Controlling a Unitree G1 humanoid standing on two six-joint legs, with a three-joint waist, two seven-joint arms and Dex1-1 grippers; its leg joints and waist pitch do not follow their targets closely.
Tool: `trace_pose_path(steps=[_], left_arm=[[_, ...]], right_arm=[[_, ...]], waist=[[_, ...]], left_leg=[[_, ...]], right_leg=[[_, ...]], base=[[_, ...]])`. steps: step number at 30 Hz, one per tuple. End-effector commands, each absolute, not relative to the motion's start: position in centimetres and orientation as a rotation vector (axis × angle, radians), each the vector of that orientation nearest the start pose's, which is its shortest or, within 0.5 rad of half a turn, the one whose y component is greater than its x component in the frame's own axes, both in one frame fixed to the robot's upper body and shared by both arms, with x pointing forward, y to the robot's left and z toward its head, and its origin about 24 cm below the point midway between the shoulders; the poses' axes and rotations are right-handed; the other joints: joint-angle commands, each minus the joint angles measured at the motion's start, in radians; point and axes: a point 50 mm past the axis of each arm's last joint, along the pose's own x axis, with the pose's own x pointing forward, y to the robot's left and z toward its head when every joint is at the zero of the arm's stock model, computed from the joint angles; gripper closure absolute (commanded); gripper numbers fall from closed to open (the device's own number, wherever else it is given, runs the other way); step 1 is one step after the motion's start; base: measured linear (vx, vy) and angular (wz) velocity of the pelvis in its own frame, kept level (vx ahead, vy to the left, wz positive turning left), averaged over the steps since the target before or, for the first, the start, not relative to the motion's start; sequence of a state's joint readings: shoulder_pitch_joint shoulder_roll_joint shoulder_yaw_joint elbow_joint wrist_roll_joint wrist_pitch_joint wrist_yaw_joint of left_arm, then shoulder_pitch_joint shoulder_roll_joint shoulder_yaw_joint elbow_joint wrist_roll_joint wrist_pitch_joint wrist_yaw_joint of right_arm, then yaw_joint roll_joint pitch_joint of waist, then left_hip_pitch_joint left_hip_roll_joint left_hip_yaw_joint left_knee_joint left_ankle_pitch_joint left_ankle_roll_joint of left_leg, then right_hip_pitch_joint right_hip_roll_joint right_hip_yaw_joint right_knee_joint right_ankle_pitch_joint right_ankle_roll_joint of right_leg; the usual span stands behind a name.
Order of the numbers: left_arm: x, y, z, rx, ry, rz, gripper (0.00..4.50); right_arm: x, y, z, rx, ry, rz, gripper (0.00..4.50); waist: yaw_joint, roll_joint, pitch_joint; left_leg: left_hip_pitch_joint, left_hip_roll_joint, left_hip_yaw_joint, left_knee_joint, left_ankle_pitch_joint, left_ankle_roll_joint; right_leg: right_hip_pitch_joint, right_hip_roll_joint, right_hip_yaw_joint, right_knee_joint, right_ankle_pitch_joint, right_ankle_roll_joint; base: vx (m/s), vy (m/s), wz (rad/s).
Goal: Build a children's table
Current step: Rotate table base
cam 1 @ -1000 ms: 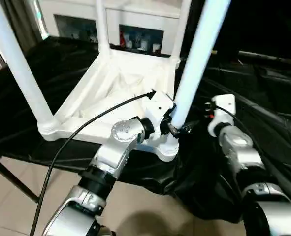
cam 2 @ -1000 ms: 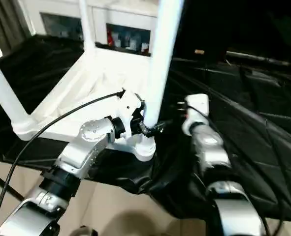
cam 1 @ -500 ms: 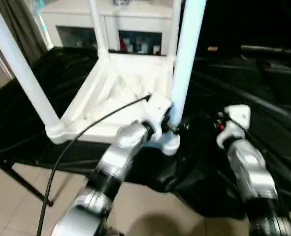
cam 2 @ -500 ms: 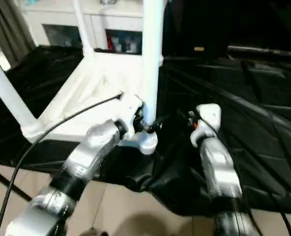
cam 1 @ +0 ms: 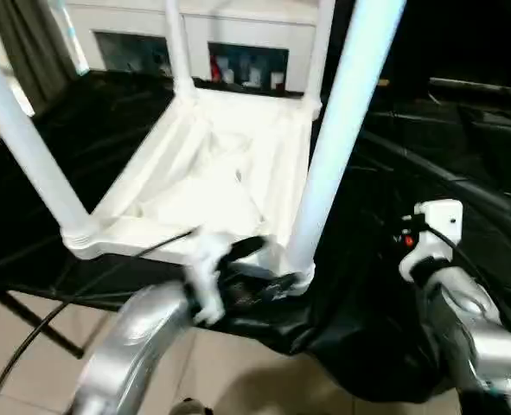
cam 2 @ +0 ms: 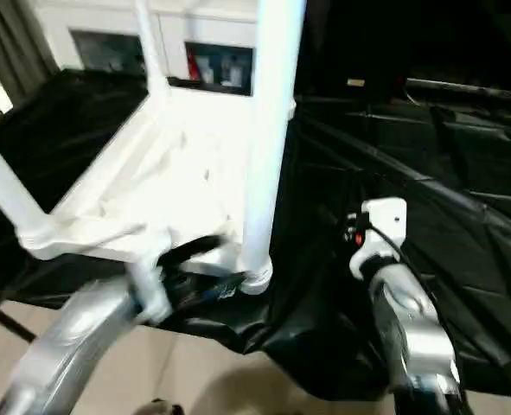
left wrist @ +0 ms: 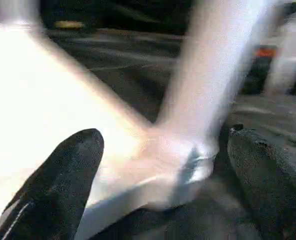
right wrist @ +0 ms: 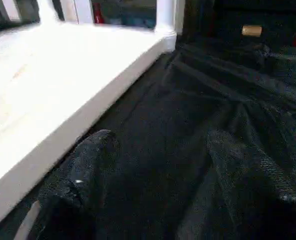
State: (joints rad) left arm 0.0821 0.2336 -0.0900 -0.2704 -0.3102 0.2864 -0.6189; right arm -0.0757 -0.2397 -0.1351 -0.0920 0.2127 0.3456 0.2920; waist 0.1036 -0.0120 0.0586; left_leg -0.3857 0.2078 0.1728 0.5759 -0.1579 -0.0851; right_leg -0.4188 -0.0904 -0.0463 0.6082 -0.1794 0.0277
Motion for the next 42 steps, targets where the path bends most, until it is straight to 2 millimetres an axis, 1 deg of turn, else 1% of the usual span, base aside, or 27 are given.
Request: trace_pose_path(steps=[1,3,5,7,9,11,14,17,19,20,21,25,27,28,29,30,32,33,34,35,36,37,38,39,40,41,42], left_arm=[[22.1,14.4,6.6,-0.08,0.097,-0.64,0.02],[21.6,15.4,6.8,-0.087,0.07,-0.508,0.02],[21.1,16.3,7.5,-0.108,0.018,-0.354,0.02],[21.1,16.7,7.4,-0.091,0.039,-0.287,0.02],[21.8,16.5,7.0,-0.018,0.055,-0.297,0.02],[22.2,15.9,7.1,-0.021,0.044,-0.358,0.02],[22.5,14.8,7.5,-0.074,0.033,-0.467,0.02],[22.5,14.5,7.4,-0.03,0.063,-0.526,0.02],[22.4,14.5,7.3,-0.015,0.066,-0.52,0.02],[22.5,15.0,7.1,-0.008,0.083,-0.484,0.02],[22.7,15.4,7.0,0.011,0.087,-0.447,0.02],[23.1,16.3,6.7,-0.006,0.095,-0.325,0.02],[23.1,16.4,6.6,-0.026,0.095,-0.282,0.02],[23.0,16.4,6.6,-0.034,0.088,-0.277,0.02],[22.9,16.3,6.5,-0.04,0.086,-0.276,0.02],[22.8,16.2,6.5,-0.036,0.088,-0.273,0.02],[22.7,16.2,6.5,-0.042,0.09,-0.274,0.02],[22.7,16.2,6.5,-0.046,0.09,-0.272,0.02],[22.7,16.2,6.4,-0.047,0.09,-0.272,0.02],[22.6,16.1,6.4,-0.043,0.092,-0.268,0.02],[22.5,16.1,6.4,-0.041,0.092,-0.267,0.02],[22.5,16.0,6.4,-0.041,0.092,-0.267,0.02],[22.4,16.0,6.4,-0.044,0.092,-0.266,0.02],[22.3,16.0,6.3,-0.044,0.094,-0.265,0.02],[22.3,16.0,6.3,-0.044,0.094,-0.265,0.02],[22.2,15.9,6.2,-0.042,0.097,-0.266,0.02],[22.2,15.9,6.2,-0.042,0.097,-0.266,0.02]], right_arm=[[26.0,-20.1,5.9,0.013,0.191,0.2,1.3],[25.6,-19.9,5.6,0.007,0.203,0.191,1.3],[25.5,-19.3,6.0,-0.007,0.191,0.19,1.3],[25.7,-19.1,6.3,-0.04,0.18,0.165,1.3],[25.6,-18.2,6.5,-0.031,0.156,0.223,1.3],[25.5,-18.0,6.2,-0.023,0.175,0.238,1.3],[25.7,-17.9,6.4,-0.021,0.176,0.274,1.3],[25.7,-18.4,6.7,-0.031,0.179,0.286,1.3],[25.7,-18.5,6.7,-0.034,0.178,0.282,1.3],[25.3,-18.7,6.4,-0.037,0.204,0.269,1.3],[25.0,-18.7,6.3,-0.037,0.212,0.26,1.3],[24.1,-18.5,5.8,-0.007,0.218,0.235,1.3],[23.8,-18.4,5.5,0.01,0.224,0.219,1.3],[23.8,-18.3,5.4,0.018,0.225,0.218,1.3],[23.8,-18.2,5.2,0.022,0.227,0.219,1.3],[23.9,-17.8,5.2,0.019,0.231,0.228,1.3],[23.9,-17.3,5.5,0.021,0.224,0.257,1.3],[23.8,-17.1,5.6,0.022,0.22,0.272,1.3],[23.8,-17.1,5.7,0.02,0.219,0.278,1.3],[23.8,-17.2,5.7,0.012,0.22,0.281,1.3],[23.8,-17.4,5.7,0.009,0.223,0.275,1.3],[23.9,-17.5,5.7,0.009,0.224,0.272,1.3],[23.9,-17.5,5.7,0.009,0.224,0.272,1.3],[23.9,-17.5,5.6,0.007,0.225,0.275,1.3],[24.0,-17.5,5.6,0.007,0.225,0.276,1.3],[24.1,-17.4,5.6,0.006,0.225,0.28,1.3],[24.1,-17.4,5.6,0.006,0.225,0.28,1.3]], waist=[[-0.004,-0.017,-0.042],[-0.004,-0.019,-0.042],[-0.011,-0.028,-0.036],[-0.016,-0.034,-0.032],[-0.02,-0.044,-0.026],[-0.02,-0.041,-0.026],[-0.021,-0.037,-0.031],[-0.019,-0.025,-0.038],[-0.02,-0.03,-0.04],[-0.019,-0.02,-0.045],[-0.018,-0.019,-0.047],[-0.01,-0.027,-0.057],[-0.009,-0.024,-0.058],[-0.008,-0.022,-0.059],[-0.011,-0.023,-0.053],[-0.015,-0.022,-0.051],[-0.032,-0.018,-0.031],[-0.047,-0.005,-0.016],[-0.06,-0.008,-0.002],[-0.053,0.007,-0.009],[-0.045,0.011,-0.013],[-0.026,-0.006,-0.01],[-0.04,-0.041,-0.005],[-0.025,-0.057,-0.008],[-0.014,-0.049,-0.011],[0.003,-0.054,-0.025],[0.004,-0.054,-0.031]], left_leg=[[0.008,0.012,0.004,-0.078,-0.356,0.009],[0.018,0.012,0.003,-0.076,-0.399,-0.002],[0.01,0.011,-0.003,-0.081,-0.421,-0.013],[0.012,0.01,-0.003,-0.08,-0.439,-0.016],[0.013,0.005,-0.005,-0.078,-0.453,-0.017],[0.02,0.003,-0.008,-0.076,-0.466,-0.023],[0.014,0.008,-0.016,-0.086,-0.479,-0.039],[0.017,0.01,-0.014,-0.086,-0.476,-0.039],[0.013,0.009,-0.009,-0.084,-0.451,-0.033],[0.015,0.009,-0.01,-0.082,-0.439,-0.034],[0.018,0.009,-0.006,-0.078,-0.433,-0.032],[0.013,0.009,-0.003,-0.073,-0.378,-0.016],[0.013,0.009,-0.003,-0.074,-0.379,-0.015],[0.017,0.009,-0.005,-0.075,-0.406,-0.018],[0.037,0.008,-0.009,-0.08,-0.522,-0.019],[0.046,0.007,-0.01,-0.081,-0.563,-0.017],[0.086,0.001,-0.014,-0.076,-0.689,-0.007],[0.126,0.007,-0.023,-0.072,-0.789,-0.005],[0.129,0.019,-0.027,-0.087,-0.845,-0.004],[0.075,0.057,-0.037,-0.151,-0.923,-0.002],[0.046,0.076,-0.039,-0.182,-0.957,0.0],[0.095,0.084,-0.027,-0.177,-0.957,0.028],[0.131,0.004,0.002,-0.067,-0.818,0.007],[0.1,-0.036,0.022,0.03,-0.518,0.029],[0.071,-0.026,0.007,0.034,-0.41,0.043],[0.039,-0.016,-0.003,0.008,-0.304,0.048],[0.041,-0.014,-0.003,-0.012,-0.288,0.046]], right_leg=[[0.036,-0.023,0.028,-0.091,-0.382,-0.065],[0.025,-0.022,0.029,-0.101,-0.446,-0.043],[0.028,-0.023,0.027,-0.106,-0.486,-0.022],[0.021,-0.02,0.028,-0.11,-0.512,-0.004],[0.015,-0.021,0.027,-0.12,-0.581,0.037],[0.009,-0.022,0.027,-0.126,-0.61,0.047],[0.022,-0.022,0.024,-0.116,-0.523,0.017],[0.024,-0.018,0.029,-0.106,-0.413,-0.017],[0.029,-0.018,0.032,-0.102,-0.374,-0.029],[0.031,-0.019,0.033,-0.098,-0.356,-0.036],[0.029,-0.018,0.033,-0.1,-0.344,-0.047],[0.037,-0.021,0.034,-0.095,-0.326,-0.056],[0.038,-0.021,0.033,-0.094,-0.34,-0.058],[0.039,-0.022,0.031,-0.095,-0.373,-0.053],[0.036,-0.017,0.021,-0.109,-0.524,-0.02],[0.035,-0.014,0.015,-0.117,-0.571,-0.013],[0.027,0.006,-0.016,-0.152,-0.725,0.004],[0.037,0.021,-0.064,-0.186,-0.77,0.011],[0.045,0.033,-0.091,-0.183,-0.744,0.011],[0.131,0.02,-0.079,-0.056,-0.568,-0.016],[0.172,0.009,-0.063,0.038,-0.447,-0.023],[0.13,-0.006,-0.022,0.044,-0.378,-0.042],[0.072,-0.03,-0.007,-0.128,-0.771,-0.033],[0.089,-0.083,0.041,-0.183,-1.047,0.005],[0.121,-0.111,0.053,-0.187,-1.107,0.001],[0.164,-0.104,0.056,-0.168,-1.029,-0.015],[0.168,-0.081,0.044,-0.156,-0.946,-0.029]], base=[[0.0,0.0,0.0],[0.0,0.0,0.0],[0.0,0.0,0.0],[0.0,0.0,0.0],[0.0,0.0,0.0],[0.0,0.0,0.0],[0.0,0.0,0.0],[0.0,0.0,0.0],[0.0,0.0,0.0],[0.0,0.0,0.0],[0.0,0.0,0.0],[0.0,0.0,0.0],[0.0,0.0,0.0],[0.0,0.0,0.0],[0.0,0.0,0.0],[0.0,0.0,0.0],[0.0,0.0,0.0],[0.0,0.0,0.0],[0.0,0.0,0.0],[0.018,-0.004,-0.22],[0.0,0.0,0.0],[0.0,0.0,0.0],[0.051,-0.082,-0.08],[0.093,-0.067,-0.14],[0.093,-0.067,-0.14],[0.119,-0.012,-0.14],[0.141,0.009,-0.08]])
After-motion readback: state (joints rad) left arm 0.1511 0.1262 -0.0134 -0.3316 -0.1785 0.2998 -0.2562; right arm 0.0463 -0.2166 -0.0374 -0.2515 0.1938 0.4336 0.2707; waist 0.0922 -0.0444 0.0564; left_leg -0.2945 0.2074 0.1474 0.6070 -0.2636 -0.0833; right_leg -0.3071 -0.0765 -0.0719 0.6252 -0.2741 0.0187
